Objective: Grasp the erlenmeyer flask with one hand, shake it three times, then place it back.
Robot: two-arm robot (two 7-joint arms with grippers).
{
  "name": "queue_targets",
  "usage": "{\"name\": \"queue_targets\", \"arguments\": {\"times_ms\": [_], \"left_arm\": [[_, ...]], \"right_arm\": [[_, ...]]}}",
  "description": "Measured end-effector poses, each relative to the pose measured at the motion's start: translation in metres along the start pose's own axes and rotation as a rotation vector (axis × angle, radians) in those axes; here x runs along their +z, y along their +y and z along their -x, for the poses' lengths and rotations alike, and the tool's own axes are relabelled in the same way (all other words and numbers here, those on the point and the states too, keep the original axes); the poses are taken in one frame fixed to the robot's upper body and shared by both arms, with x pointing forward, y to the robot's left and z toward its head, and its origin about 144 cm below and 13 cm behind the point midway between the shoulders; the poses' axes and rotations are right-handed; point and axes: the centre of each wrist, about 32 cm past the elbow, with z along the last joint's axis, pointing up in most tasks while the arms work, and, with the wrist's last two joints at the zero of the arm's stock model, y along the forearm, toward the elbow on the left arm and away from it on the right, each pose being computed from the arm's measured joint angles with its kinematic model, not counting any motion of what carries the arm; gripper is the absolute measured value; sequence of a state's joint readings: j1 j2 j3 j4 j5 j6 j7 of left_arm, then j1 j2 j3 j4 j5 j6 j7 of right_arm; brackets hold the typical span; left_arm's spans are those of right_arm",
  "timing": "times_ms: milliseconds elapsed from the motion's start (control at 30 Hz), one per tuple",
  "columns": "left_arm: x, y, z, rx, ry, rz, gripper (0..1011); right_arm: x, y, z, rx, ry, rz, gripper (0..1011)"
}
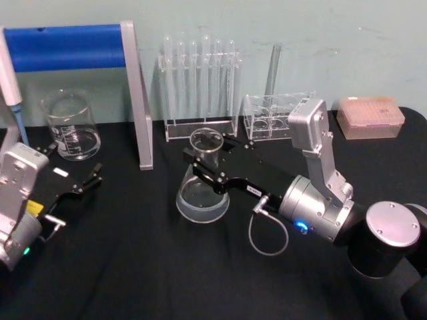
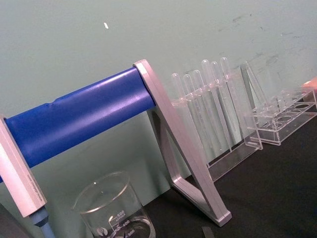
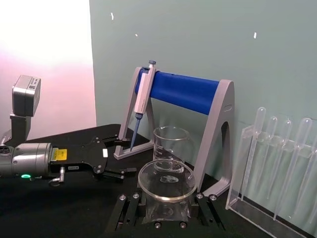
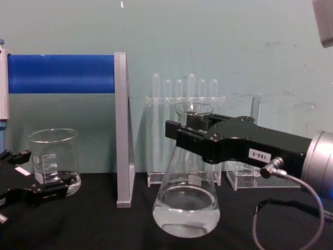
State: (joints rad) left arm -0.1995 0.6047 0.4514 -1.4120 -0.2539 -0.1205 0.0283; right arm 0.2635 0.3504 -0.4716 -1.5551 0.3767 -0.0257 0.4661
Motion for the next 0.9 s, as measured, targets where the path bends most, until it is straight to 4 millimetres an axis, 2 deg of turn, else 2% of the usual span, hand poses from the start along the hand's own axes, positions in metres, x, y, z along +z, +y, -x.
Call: {"name": "queue_targets", "arguments": {"times_ms": [467,900], "left_arm": [[0.000,0.000,0.000,0.000,0.000,0.000,1001],[0.000,0.000,0.000,0.000,0.000,0.000,1001]], "right_arm": [[-0.001,0.004,0.007,0.044,0.006,0.014,449],[0.000,0.011,0.037,0.216,0.031,0.012,449]]}}
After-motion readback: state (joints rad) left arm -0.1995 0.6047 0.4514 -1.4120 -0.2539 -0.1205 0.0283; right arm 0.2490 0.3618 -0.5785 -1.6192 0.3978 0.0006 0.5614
